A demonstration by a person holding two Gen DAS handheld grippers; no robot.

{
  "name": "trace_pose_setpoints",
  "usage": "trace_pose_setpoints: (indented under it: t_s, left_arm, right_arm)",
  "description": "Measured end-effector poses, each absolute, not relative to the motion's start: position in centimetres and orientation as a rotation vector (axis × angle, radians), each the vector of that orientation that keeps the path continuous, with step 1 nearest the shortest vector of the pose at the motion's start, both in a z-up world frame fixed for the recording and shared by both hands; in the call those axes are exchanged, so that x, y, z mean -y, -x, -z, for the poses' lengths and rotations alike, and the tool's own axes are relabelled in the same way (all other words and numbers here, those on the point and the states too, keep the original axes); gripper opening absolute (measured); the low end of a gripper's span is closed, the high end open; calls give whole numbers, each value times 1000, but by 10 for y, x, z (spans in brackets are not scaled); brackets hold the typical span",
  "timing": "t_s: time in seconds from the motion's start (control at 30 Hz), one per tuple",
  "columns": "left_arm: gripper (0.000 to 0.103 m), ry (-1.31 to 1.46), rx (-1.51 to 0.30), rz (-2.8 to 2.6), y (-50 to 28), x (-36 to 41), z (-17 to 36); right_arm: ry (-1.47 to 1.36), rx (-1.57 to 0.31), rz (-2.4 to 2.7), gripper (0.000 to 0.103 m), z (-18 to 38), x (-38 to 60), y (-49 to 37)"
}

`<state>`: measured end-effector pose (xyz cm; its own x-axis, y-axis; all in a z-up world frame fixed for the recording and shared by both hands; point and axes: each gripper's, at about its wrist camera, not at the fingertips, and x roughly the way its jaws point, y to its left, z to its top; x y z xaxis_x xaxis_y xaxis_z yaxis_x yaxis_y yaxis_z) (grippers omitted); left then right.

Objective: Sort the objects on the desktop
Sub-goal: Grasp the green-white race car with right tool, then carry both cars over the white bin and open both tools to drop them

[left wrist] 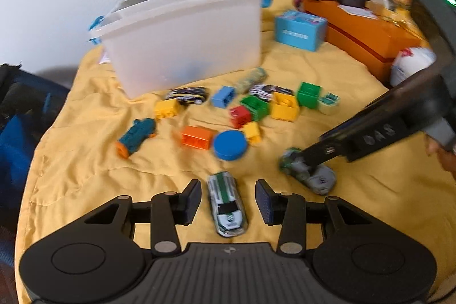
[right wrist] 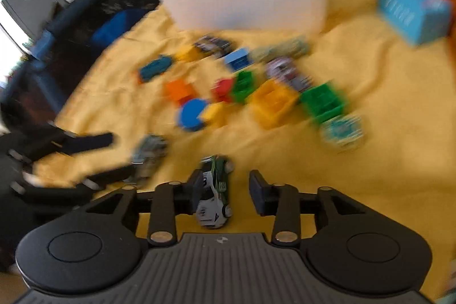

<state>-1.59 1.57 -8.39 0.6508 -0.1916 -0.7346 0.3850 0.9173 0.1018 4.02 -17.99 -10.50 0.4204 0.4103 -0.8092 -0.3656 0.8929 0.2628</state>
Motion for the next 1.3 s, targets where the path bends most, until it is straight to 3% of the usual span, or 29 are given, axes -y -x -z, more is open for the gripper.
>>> trace_pose_setpoints:
  t_s: [0.2,0.5,0.7,0.83,1.3]
  left_arm:
    - [46,-213,-865,297,4,-15,94]
    - [45,-183,-950,291,-3,-19,112]
    - [39,-176,-965,295,-5,-20,115]
    - [33,-192,-959,305,-5,-19,112]
    - [33,-171,-646,326,-44,-30,-23]
  right_arm:
    - [97,-966,-492,41,91,161,-27]
    - [155,-1023,-452,40,111,141,-27]
    - [227,-993,-443,41,119,132,-20]
    - [282,-954,-453,33,118,126,-13]
    - [280,-741,-444,33,22,130,-47]
